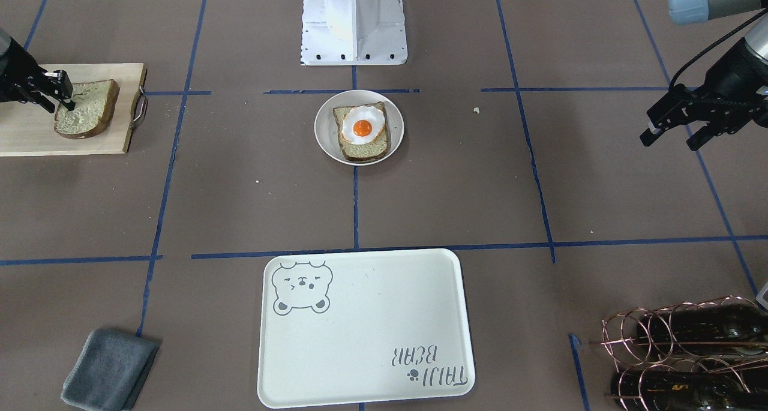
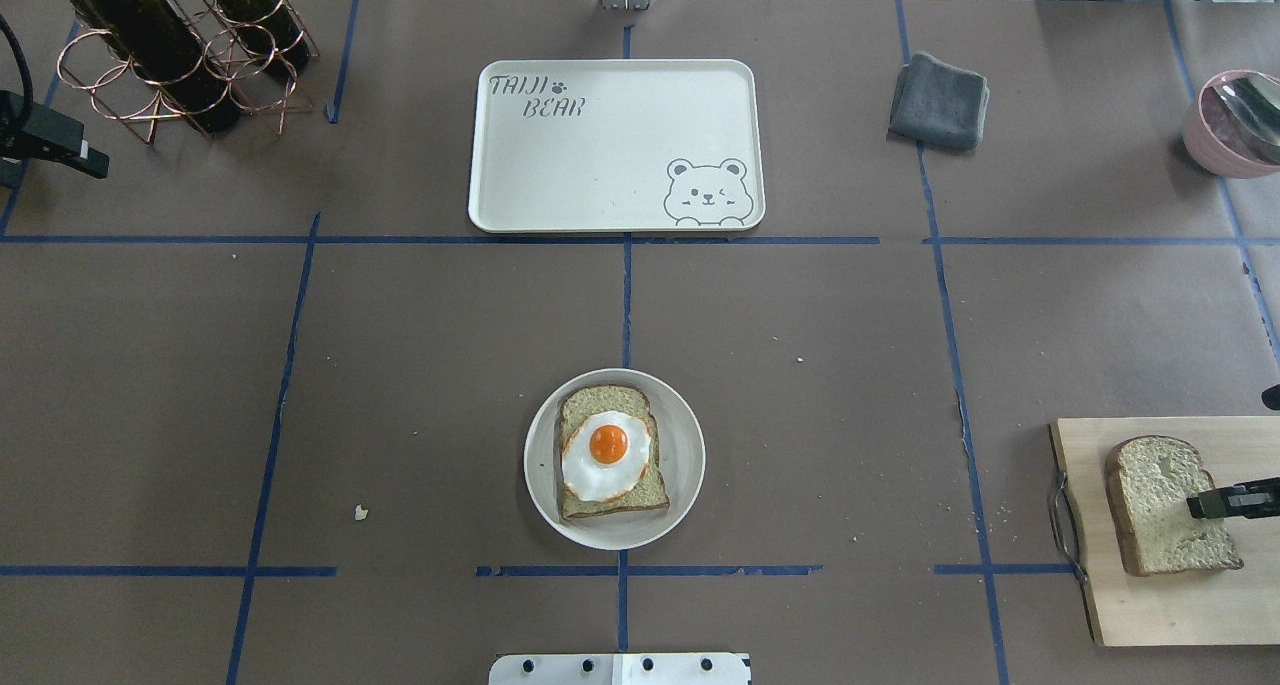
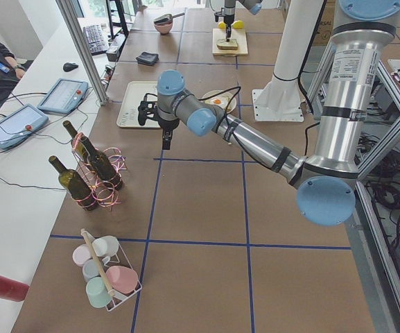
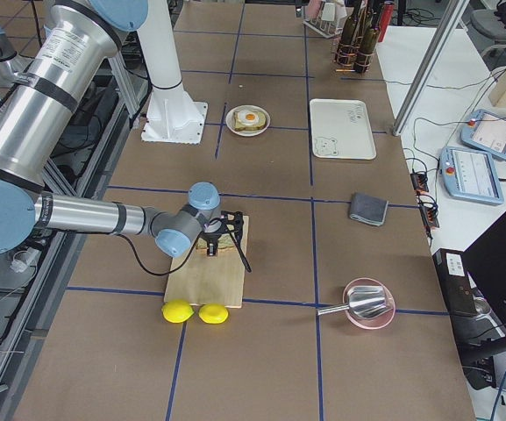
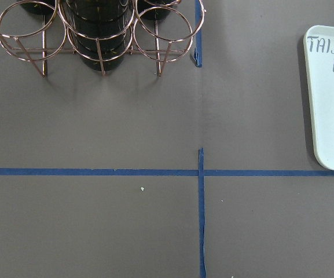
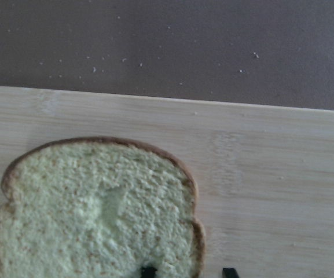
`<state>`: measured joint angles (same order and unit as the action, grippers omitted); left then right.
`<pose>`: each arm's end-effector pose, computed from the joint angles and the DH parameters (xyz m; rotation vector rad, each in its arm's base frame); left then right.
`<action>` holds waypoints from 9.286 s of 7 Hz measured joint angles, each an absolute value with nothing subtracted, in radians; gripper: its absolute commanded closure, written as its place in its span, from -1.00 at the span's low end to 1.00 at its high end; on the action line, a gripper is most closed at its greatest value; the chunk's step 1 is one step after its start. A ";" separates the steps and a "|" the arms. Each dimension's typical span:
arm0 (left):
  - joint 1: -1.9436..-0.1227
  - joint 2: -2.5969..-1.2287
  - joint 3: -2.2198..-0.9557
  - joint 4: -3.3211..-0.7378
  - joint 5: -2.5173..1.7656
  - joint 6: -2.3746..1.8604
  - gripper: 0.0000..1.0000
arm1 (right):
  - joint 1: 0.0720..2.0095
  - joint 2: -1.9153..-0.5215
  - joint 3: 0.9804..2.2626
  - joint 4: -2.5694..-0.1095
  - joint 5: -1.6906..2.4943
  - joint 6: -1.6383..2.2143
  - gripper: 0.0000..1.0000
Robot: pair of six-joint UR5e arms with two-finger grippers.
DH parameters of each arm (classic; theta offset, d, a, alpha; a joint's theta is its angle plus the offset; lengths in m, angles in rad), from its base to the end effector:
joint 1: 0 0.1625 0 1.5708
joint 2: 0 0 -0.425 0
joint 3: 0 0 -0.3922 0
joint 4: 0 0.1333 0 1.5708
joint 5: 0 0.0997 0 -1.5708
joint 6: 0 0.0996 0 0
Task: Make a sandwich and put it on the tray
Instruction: 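Lower the right gripper and grasp the edge of the bread slice, then lift the bread slice with the right gripper and carry it over the egg toast, then lay bread on egg toast, open right gripper while left arm approaches, then grasp the white plate rim with the left gripper while the right arm withdraws, then carry the plate with the left gripper onto the white tray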
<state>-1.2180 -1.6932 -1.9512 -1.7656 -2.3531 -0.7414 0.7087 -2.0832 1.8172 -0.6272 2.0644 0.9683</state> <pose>0.1195 -0.5073 0.3854 0.1741 0.9811 -0.0832 -0.1738 -0.2624 0.6418 0.0284 -0.8144 -0.0669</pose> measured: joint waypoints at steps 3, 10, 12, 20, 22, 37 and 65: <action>-1.218 -1.693 -1.951 -1.766 -2.352 -0.741 -1.00 | 0.710 -2.078 1.814 -0.624 2.067 0.969 1.00; -1.218 -1.694 -1.942 -1.766 -2.337 -0.740 -1.00 | 0.794 -2.016 1.982 -0.617 2.181 1.045 1.00; -1.217 -1.694 -1.940 -1.766 -2.338 -0.739 -1.00 | 0.804 -1.850 1.996 -0.633 2.215 1.186 1.00; -1.216 -1.693 -1.910 -1.775 -2.338 -0.740 -1.00 | 0.443 -1.125 1.854 -1.139 1.917 1.390 1.00; -1.204 -1.693 -1.903 -1.785 -2.340 -0.751 -1.00 | 0.421 -1.080 1.790 -1.143 1.890 1.395 1.00; -0.470 -1.971 -1.795 -2.019 -1.978 -1.504 -0.13 | 0.702 -1.119 1.947 -1.555 2.061 1.154 -1.00; -0.659 -2.397 -1.167 -2.329 -1.775 -2.326 1.00 | 1.285 -1.563 1.818 -1.559 2.276 0.171 -1.00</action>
<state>-0.6595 -2.3966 -1.1671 -2.3290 -1.7751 -2.3255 1.2849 -1.5635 1.8183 -1.5595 2.2764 0.1711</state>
